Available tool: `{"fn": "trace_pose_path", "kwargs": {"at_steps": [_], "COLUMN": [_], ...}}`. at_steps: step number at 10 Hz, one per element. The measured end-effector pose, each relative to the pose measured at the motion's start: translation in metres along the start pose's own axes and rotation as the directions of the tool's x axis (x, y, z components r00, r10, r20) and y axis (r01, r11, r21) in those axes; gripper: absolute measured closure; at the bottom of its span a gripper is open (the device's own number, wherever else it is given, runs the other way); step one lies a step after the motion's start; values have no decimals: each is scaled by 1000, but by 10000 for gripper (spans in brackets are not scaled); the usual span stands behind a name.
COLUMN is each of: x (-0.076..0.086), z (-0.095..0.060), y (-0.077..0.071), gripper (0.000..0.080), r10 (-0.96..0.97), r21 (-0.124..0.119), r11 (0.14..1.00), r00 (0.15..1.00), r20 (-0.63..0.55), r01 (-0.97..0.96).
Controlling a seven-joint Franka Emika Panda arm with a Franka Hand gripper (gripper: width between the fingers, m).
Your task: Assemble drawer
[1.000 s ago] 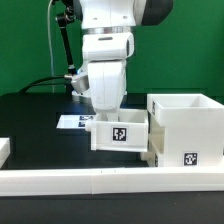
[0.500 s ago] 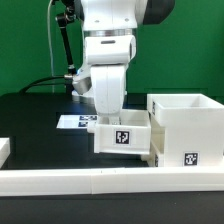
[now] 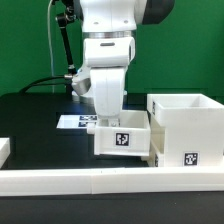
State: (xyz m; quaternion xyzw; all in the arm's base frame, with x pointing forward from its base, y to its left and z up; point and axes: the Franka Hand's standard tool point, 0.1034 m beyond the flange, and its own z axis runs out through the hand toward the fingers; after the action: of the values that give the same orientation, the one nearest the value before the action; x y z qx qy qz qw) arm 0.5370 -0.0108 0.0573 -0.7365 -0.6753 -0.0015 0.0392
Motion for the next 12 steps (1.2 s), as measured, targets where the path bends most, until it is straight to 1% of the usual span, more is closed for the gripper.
{"fn": "trace_pose_path", "kwargs": {"at_steps": [1,2,3,4,6,8,10,12], "x": [0,-1,-1,-1,1,2,2,1], "z": [-1,-2,0,1,3,2,-2,-6], "y": [-1,0,-1,-1,-1,1,5,6], "gripper": [758,758,758,758,758,758,758,758], "r10": [-39,-36,-36,-36,-39,-36,-30,-29], "r21": [18,15,19,12,20,20,1,-5], "r11": [999,999,999,999,999,999,1000,1000], "r00": [999,999,999,999,999,999,1000,1000], "r20": [7,8,7,6,4,4,4,6], "r01": [39,36,36,36,39,36,30,29]}}
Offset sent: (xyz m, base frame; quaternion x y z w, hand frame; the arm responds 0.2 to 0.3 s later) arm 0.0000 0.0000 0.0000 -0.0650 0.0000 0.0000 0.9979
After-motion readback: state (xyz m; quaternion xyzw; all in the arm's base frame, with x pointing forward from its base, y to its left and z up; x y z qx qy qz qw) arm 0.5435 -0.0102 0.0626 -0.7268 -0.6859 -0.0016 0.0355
